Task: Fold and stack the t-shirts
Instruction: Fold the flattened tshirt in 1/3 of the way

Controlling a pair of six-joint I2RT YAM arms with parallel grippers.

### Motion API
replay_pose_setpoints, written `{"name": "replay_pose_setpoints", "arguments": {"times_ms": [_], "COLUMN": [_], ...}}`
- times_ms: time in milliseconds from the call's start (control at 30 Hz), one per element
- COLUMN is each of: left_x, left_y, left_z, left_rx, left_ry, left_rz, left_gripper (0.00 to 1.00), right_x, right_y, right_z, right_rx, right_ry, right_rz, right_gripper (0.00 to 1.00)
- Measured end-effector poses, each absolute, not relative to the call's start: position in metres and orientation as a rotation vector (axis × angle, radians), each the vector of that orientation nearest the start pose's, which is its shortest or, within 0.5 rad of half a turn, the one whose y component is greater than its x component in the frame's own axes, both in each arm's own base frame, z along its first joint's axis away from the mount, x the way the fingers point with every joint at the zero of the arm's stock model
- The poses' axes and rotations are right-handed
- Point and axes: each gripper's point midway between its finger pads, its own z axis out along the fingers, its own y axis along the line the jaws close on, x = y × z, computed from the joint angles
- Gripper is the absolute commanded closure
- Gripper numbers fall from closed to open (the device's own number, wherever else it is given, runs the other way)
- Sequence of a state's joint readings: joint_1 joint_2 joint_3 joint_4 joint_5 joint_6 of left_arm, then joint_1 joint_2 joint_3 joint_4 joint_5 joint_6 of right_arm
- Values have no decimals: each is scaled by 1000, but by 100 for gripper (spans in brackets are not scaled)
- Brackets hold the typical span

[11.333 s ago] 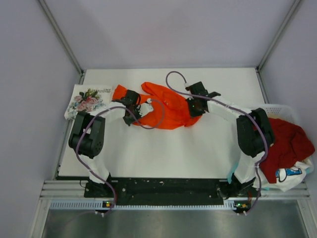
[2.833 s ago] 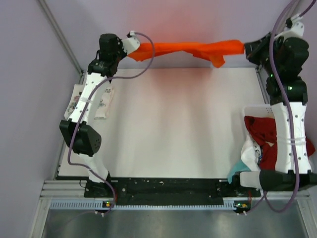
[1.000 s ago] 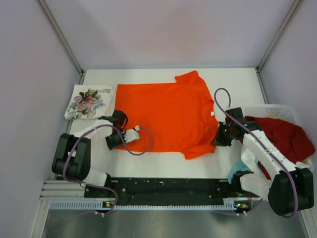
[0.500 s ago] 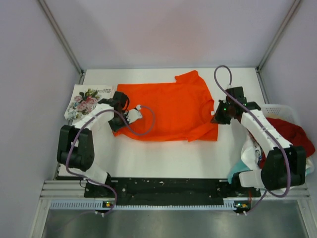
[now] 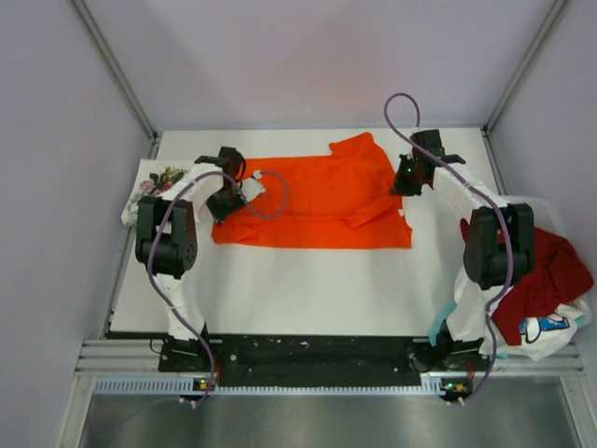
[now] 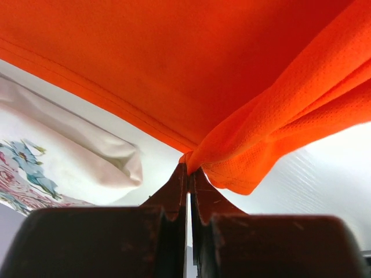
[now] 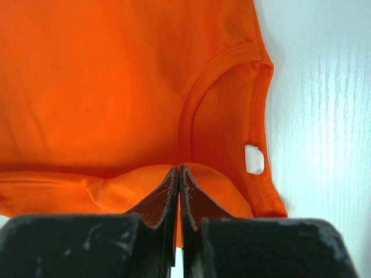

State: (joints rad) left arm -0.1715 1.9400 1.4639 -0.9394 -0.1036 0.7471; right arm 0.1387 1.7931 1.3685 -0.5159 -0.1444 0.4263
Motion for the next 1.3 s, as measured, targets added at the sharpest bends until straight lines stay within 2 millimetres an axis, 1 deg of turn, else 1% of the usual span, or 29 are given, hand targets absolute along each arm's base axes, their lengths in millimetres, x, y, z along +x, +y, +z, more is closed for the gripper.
{"name": "replay_pose_setpoints", "arguments": {"times_ms": [167,233,367,400,433,467,533,567,600,700,733,800,833,900,967,1000,1133,1200,1233,1300], "left_x": [387,391,404,407,411,414,421,424,428,444,452,467,473,477,472,466,425,404,393,376], "left_y": [-14,-12,-8,-8,-8,-8,-7,-5,-4,6,9,14,16,19,16,12,-14,-25,-30,-31], "left_z": [46,46,53,56,58,60,64,65,65,64,65,69,73,80,87,89,92,88,84,72], "left_rx": [1317,1314,1295,1288,1280,1272,1252,1240,1226,1170,1141,1089,1064,1030,1034,1056,1242,1343,1400,1477], "left_ry": [2732,2735,2718,2709,2701,2691,2673,2664,2655,2635,2631,2622,2610,2595,2579,2573,2523,2496,2482,2485], "left_rz": [266,291,358,371,381,395,431,453,482,584,613,642,649,652,624,601,439,361,321,272], "left_gripper": [100,98,90,85,78,75,73,71,69,65,65,59,57,54,53,51,42,41,40,39], "right_x": [437,438,438,438,439,439,440,441,442,447,447,445,443,441,434,426,390,373,365,351], "right_y": [99,97,94,94,93,93,93,93,93,91,89,79,72,57,44,40,32,33,35,41], "right_z": [101,99,93,91,90,89,86,84,82,72,69,63,61,61,62,64,78,83,84,80], "right_rx": [298,300,303,304,305,306,306,306,307,317,328,365,387,425,454,464,490,504,511,520], "right_ry": [2528,2528,2540,2543,2544,2547,2547,2547,2550,2564,2569,2582,2587,2582,2575,2574,2562,2554,2553,2555], "right_rz": [387,380,362,361,359,357,356,355,355,334,317,247,204,127,70,53,48,67,86,138], "right_gripper": [100,100,100,100,100,100,100,97,89,74,71,65,63,61,57,55,49,47,46,45]}}
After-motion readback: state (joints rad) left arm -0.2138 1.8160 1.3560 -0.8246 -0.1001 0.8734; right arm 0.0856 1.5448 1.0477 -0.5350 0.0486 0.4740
